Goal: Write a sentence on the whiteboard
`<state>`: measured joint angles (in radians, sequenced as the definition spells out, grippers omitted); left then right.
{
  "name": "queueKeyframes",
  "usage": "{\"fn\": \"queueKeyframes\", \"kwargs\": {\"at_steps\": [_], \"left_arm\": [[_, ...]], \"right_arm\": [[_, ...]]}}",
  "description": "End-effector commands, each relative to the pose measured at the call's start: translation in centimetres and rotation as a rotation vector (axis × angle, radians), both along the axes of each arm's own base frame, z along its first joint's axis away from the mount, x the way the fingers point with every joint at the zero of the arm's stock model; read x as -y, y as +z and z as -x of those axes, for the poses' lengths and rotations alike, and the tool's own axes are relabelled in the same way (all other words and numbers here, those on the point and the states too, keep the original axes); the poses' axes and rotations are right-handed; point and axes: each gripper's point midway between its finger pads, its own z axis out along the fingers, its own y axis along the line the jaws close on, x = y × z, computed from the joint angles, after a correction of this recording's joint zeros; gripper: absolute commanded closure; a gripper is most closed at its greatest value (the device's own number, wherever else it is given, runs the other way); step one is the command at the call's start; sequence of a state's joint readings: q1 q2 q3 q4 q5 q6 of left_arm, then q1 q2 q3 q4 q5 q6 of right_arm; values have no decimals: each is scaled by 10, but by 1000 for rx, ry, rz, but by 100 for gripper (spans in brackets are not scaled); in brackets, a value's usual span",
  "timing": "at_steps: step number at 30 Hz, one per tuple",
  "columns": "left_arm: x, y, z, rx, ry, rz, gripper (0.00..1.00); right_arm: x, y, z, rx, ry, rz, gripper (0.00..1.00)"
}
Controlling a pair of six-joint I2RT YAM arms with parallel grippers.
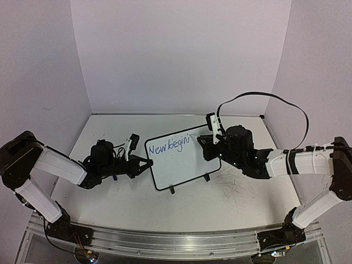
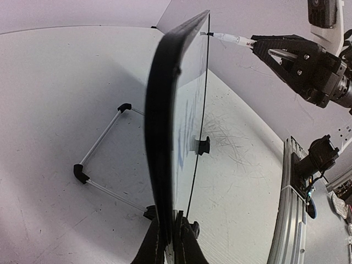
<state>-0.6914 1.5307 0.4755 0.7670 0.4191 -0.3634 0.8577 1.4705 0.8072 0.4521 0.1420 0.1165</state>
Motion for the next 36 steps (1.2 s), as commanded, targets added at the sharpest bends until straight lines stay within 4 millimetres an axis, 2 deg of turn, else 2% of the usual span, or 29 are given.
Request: {"fn": "queueKeyframes", "kwargs": {"at_steps": [1,12,16,28,36], "left_arm": [[-13,-28,4,-41,31,-97,100],[-13,-27,4,-41,30,-94,100],[-13,-27,4,-43,30,-95,100],[-13,-27,4,-44,29,-92,100],[-13,-28,3,-43,29,-97,100]], "right_arm": [[0,13,-9,30,-26,-23,100],[9,-16,3,-44,-16,9,100],[10,-20,6,-56,-14,7,100],[2,5,-7,4,-31,-30,100],[1,10,-14,18,-50,-34,100]]}}
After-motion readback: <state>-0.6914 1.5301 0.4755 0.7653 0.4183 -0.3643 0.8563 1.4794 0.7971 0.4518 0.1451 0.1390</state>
